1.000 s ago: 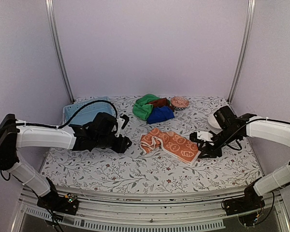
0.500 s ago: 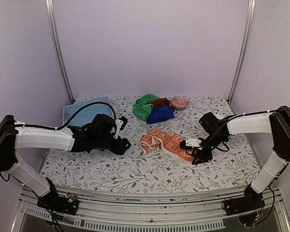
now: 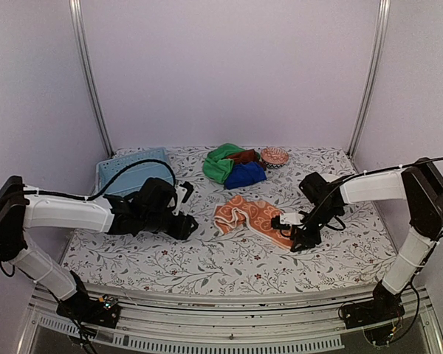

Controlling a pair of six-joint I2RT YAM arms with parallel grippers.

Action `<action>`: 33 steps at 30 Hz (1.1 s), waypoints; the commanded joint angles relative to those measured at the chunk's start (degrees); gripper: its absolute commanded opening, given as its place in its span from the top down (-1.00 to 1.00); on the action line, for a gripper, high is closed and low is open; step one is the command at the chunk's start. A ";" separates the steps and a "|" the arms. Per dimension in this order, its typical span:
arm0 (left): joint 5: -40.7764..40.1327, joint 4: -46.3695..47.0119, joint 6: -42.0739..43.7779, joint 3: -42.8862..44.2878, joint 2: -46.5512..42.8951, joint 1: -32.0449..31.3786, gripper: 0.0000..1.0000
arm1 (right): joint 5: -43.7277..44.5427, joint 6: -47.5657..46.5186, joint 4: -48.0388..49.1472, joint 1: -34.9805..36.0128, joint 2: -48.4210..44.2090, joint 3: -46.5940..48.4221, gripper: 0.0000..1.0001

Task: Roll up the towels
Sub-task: Pick up the towel from the center of the board.

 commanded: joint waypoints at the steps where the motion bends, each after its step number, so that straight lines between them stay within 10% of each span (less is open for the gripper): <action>1: -0.08 0.98 -0.35 -0.73 -0.61 0.68 -0.19 | 1.76 0.20 -0.13 0.54 1.14 0.41 0.15; 15: 0.40 2.44 0.57 0.94 2.11 0.84 -0.19 | -1.75 5.39 -3.93 -1.52 -1.69 6.96 0.93; 33: 15.74 -2.49 0.99 32.18 34.46 5.14 0.06 | 0.24 19.77 1.27 -12.84 -11.06 7.20 0.95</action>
